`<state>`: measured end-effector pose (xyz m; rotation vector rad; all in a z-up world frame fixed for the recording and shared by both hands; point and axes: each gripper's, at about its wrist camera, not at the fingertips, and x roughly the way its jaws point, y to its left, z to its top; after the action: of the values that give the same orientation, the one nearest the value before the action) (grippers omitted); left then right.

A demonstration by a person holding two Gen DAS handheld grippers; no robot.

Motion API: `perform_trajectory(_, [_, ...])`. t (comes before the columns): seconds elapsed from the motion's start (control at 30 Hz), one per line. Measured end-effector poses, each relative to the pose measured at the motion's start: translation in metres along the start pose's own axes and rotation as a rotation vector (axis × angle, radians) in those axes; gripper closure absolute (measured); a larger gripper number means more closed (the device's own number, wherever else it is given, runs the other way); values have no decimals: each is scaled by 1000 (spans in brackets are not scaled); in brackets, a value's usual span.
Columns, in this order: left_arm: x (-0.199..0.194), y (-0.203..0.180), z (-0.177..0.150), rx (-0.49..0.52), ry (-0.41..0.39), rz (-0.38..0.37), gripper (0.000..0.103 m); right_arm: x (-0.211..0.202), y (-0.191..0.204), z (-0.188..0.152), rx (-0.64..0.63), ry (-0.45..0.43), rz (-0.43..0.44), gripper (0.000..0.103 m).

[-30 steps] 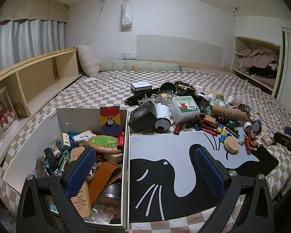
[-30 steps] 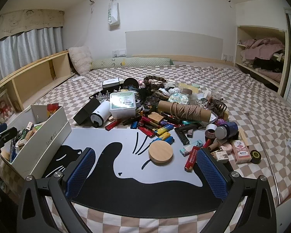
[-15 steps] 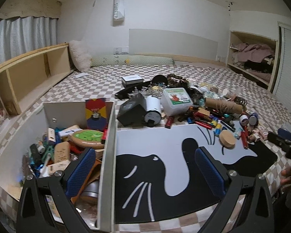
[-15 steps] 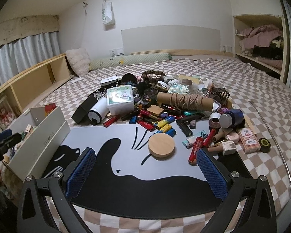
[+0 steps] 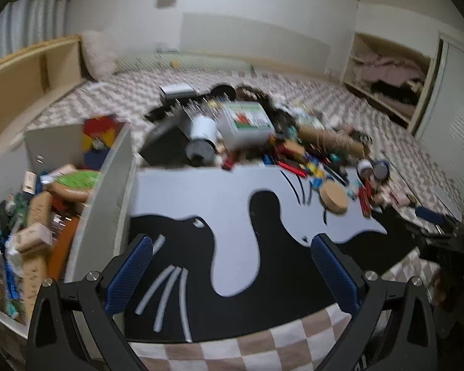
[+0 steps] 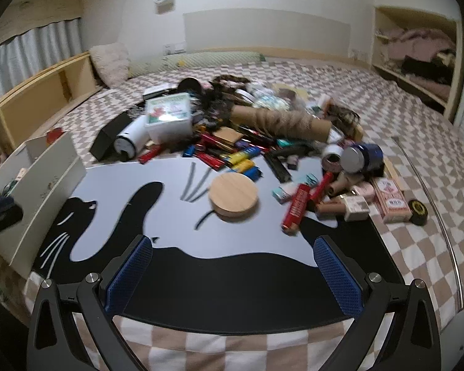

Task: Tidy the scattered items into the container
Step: 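Move the right tool into the pile toward the white UV gel polish box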

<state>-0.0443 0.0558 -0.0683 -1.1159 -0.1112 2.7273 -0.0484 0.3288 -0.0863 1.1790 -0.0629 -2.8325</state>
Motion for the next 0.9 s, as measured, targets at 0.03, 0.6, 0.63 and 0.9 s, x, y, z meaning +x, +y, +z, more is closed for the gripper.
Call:
perform_trajectory(0.03, [3, -3, -1, 2, 12, -8, 0, 3, -6, 0, 17, 12, -6, 0])
perform_trajectory(0.6, [21, -13, -9, 36, 81, -42, 0, 93, -129, 48, 262, 122, -144, 0])
perform_trajectory(0.63, [21, -12, -9, 33, 80, -42, 0, 102, -138, 51, 288, 129, -160, 0])
perform_trajectory(0.9, [25, -10, -8, 25, 87, -40, 0, 162, -178, 49, 445, 192, -209, 22])
